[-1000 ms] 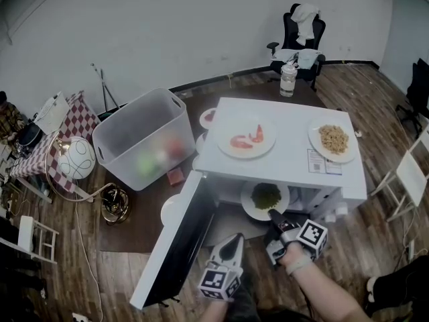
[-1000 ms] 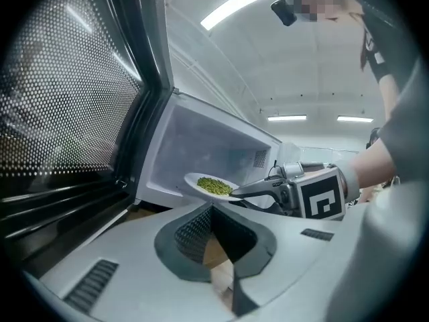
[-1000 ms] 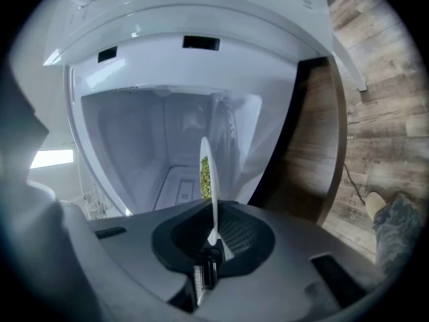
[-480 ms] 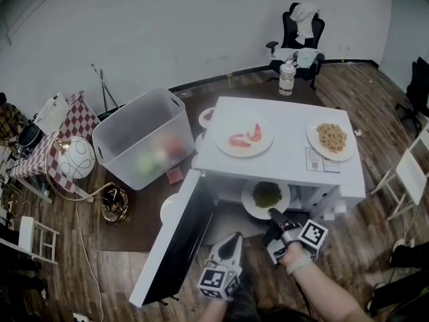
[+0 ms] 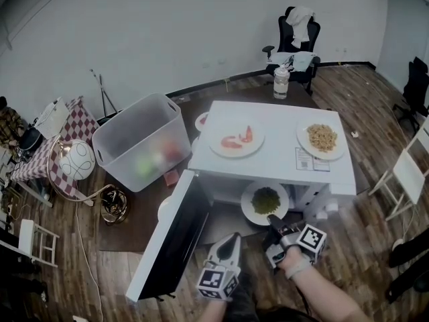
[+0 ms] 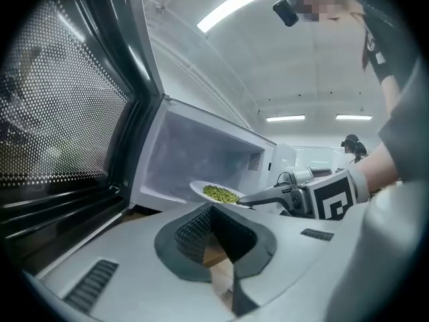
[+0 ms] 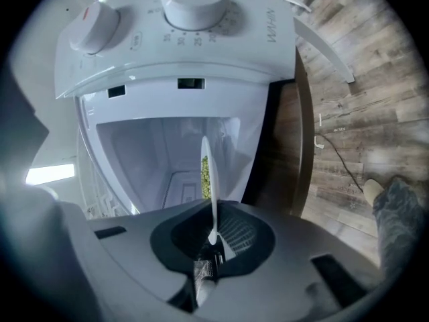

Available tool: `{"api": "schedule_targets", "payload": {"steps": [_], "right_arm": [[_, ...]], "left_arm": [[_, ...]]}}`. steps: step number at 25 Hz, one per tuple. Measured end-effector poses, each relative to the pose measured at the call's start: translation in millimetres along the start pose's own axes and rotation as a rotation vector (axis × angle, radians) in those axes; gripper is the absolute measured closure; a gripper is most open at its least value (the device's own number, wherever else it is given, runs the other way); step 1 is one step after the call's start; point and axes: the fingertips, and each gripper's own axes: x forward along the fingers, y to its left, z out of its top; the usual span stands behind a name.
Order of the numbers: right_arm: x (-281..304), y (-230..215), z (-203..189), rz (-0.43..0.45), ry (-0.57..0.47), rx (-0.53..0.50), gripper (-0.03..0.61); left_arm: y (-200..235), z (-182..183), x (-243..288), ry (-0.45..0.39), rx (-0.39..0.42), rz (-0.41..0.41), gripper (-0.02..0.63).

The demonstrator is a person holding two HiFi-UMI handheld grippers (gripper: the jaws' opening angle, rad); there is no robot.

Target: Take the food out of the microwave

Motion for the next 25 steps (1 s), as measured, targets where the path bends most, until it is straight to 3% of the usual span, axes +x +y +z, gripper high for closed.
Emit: {"api": "schedule_targets", "payload": {"steps": [11,25], "right_arm": [[-50,-6,-18,-0.019,0.038,-0.001,0.566],[-129,-10,-49,-0.024,0.088,-0.002,0.565]], "left_arm": [[-27,5,-27,-0.032,0.007,0.025,0.612],[-76,-7,-99,-0.046,0.009,0.075,0.612]]}}
